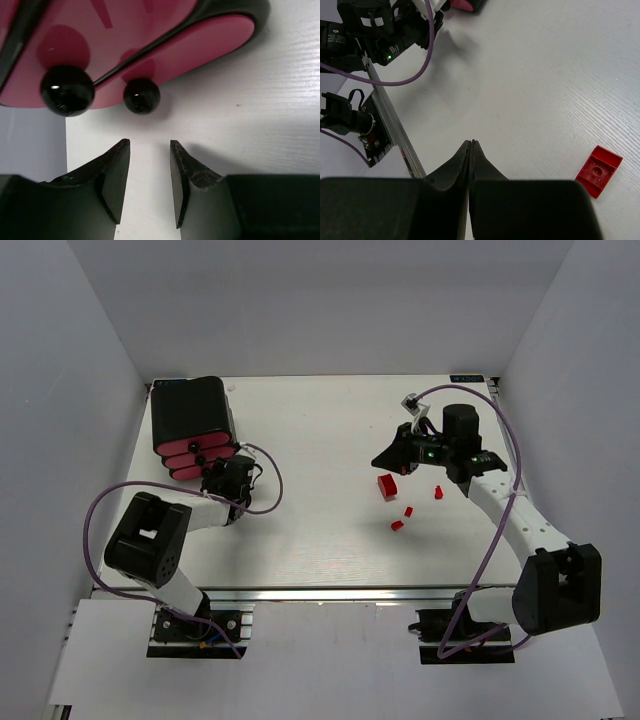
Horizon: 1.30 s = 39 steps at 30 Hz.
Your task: Sort the legos into containers by color
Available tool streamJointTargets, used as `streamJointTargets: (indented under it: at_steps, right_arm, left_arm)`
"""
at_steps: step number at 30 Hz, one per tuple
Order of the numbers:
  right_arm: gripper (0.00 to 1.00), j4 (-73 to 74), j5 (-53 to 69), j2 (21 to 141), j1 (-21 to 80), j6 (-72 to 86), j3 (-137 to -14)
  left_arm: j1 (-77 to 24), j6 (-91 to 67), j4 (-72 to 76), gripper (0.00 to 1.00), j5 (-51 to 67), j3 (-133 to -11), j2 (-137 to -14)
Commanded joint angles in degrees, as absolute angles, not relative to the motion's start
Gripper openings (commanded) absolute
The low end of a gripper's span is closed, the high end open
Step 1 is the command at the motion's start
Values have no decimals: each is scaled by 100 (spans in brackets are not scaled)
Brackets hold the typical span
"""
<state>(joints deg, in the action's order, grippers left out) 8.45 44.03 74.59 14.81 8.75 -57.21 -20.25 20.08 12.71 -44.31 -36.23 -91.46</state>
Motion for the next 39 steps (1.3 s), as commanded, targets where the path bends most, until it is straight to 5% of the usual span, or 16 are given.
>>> streamJointTargets:
  at_steps: [1,9,39]
  right_arm:
    - [0,703,4439,7514,1520,826,-5757]
    - [0,721,4421,7594,1520,800,-5774]
    - [0,800,4412,7813,1503,703,-5836]
  left_arm:
    - [-2048,2206,1572,48,-4324,-3691,-9263]
    - [-1995,2513,1986,56,-4386,-3753,-9527]
    - [-1784,3094,2813,53,-4852,-4043,-10257]
